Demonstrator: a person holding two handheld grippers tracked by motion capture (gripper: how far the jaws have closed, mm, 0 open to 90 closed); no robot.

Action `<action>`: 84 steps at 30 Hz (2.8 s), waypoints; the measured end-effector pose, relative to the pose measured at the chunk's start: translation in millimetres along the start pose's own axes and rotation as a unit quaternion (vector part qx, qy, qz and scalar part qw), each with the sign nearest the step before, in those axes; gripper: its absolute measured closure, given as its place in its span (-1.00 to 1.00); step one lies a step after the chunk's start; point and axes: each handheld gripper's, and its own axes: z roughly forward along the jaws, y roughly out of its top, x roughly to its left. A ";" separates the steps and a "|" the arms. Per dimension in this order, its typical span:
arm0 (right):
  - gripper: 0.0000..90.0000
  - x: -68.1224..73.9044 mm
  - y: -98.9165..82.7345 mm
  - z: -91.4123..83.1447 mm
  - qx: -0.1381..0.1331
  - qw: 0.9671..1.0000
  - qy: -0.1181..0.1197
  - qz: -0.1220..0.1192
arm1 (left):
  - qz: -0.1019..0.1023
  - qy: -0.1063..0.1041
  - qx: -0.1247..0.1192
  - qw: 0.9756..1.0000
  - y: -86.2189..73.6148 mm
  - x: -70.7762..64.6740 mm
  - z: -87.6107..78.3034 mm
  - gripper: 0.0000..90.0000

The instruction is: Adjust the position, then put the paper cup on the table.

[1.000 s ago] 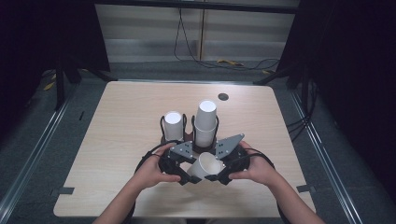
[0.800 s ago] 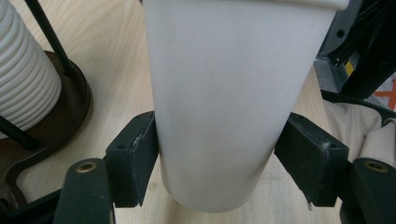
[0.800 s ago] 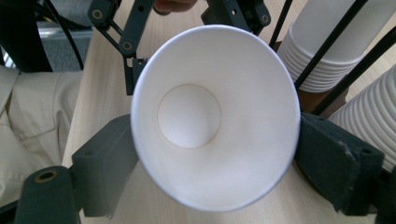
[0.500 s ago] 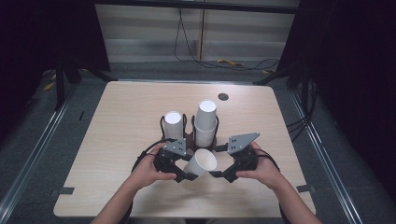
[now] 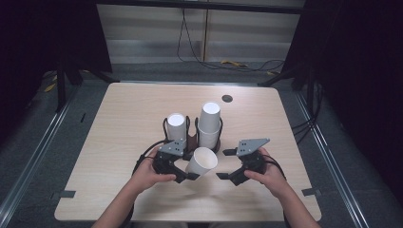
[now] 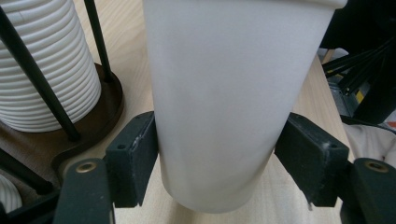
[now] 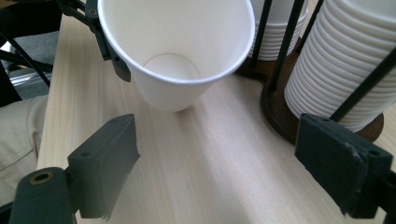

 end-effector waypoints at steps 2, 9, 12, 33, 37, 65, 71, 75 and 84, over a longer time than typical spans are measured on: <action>-0.71 0.1 -3.4 -1.6 -0.009 1.000 -0.005 0.008 | 0.001 -0.003 -0.014 1.000 -1.4 -0.9 1.4 -0.31; -0.71 0.5 -11.3 -4.8 -0.010 1.000 -0.012 0.016 | -0.008 0.001 -0.010 1.000 -9.4 0.5 12.0 -0.32; -0.71 0.5 -13.7 -4.1 -0.011 1.000 -0.011 0.018 | -0.010 0.002 -0.003 1.000 -11.1 0.6 15.2 -0.32; -0.71 3.6 -8.8 5.2 -0.045 0.998 0.010 0.040 | -0.012 -0.001 -0.015 1.000 -8.7 -0.8 13.7 -0.32; -0.71 4.7 -4.9 6.8 -0.058 0.997 0.020 0.052 | -0.012 -0.004 -0.015 1.000 -8.5 -0.9 15.0 -0.32; -0.41 11.2 5.6 20.7 -0.065 0.996 0.052 0.030 | -0.004 -0.020 -0.017 1.000 -1.0 -6.6 23.0 -0.32; -0.41 10.7 6.0 18.0 -0.067 0.996 0.049 0.025 | -0.011 -0.008 0.016 1.000 0.1 -6.9 24.9 -0.62; -0.41 9.3 5.2 14.2 -0.064 0.997 0.042 0.020 | -0.025 0.000 0.033 0.999 0.5 -5.4 21.7 -0.64; -0.42 6.2 -6.7 8.9 -0.040 0.999 0.009 0.006 | -0.022 0.035 0.069 0.997 -0.1 -0.4 5.8 -0.65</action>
